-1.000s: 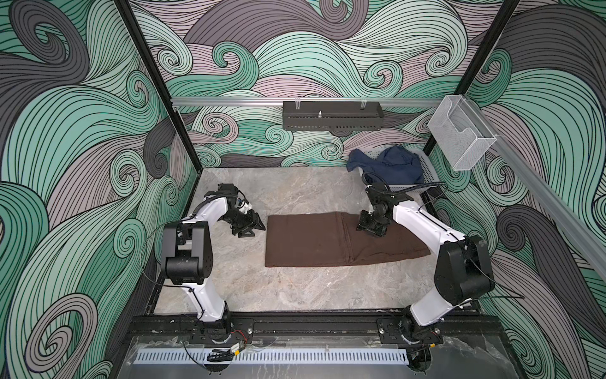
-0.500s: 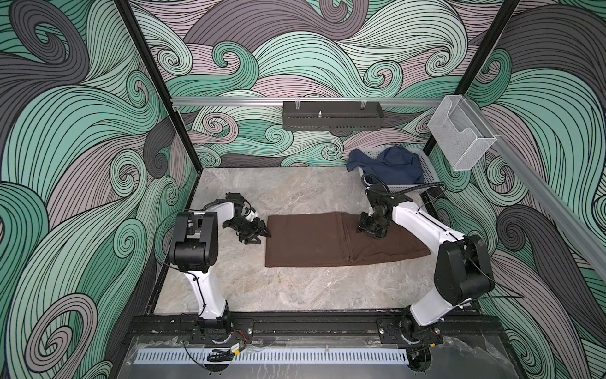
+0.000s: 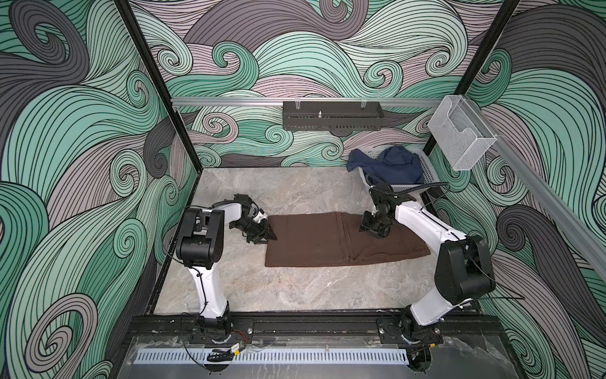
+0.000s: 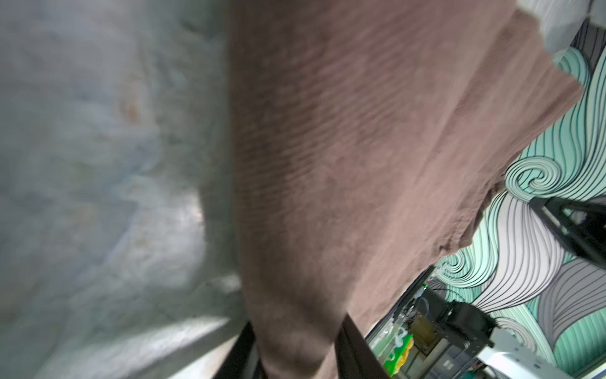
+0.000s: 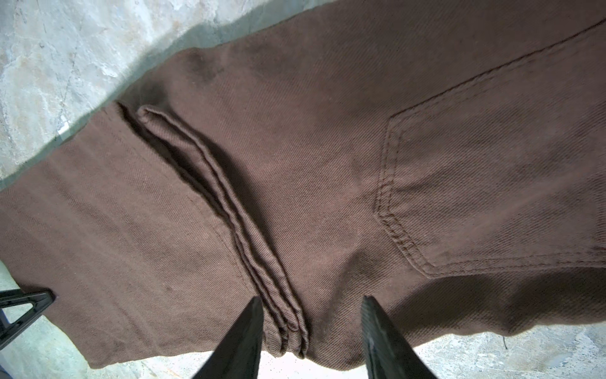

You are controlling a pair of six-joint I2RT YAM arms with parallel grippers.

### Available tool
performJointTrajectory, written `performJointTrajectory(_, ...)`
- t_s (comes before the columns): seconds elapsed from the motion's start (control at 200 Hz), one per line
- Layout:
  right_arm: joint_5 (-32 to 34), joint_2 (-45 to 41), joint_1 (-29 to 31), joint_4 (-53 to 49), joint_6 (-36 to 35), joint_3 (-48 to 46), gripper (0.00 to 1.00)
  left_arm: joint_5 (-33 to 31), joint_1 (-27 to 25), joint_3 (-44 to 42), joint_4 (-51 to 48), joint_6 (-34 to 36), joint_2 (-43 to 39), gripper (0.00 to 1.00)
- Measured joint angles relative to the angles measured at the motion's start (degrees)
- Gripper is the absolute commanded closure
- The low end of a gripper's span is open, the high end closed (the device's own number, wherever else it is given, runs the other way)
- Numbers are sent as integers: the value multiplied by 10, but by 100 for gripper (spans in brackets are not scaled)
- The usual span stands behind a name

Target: Fold and stack the trousers

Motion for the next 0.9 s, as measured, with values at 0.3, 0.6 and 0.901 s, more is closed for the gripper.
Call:
performJointTrajectory(0.3, -8, 0, -7, 0, 0, 1, 50, -50, -1, 12, -14, -9, 0, 100)
performJointTrajectory(0.6, -27, 0, -45, 0, 5, 1, 46, -263, 48, 122, -134, -13, 0, 100)
performJointTrajectory(0.901, -44, 6, -106, 23, 15, -2, 38, -466, 125, 202, -228, 7, -5, 100)
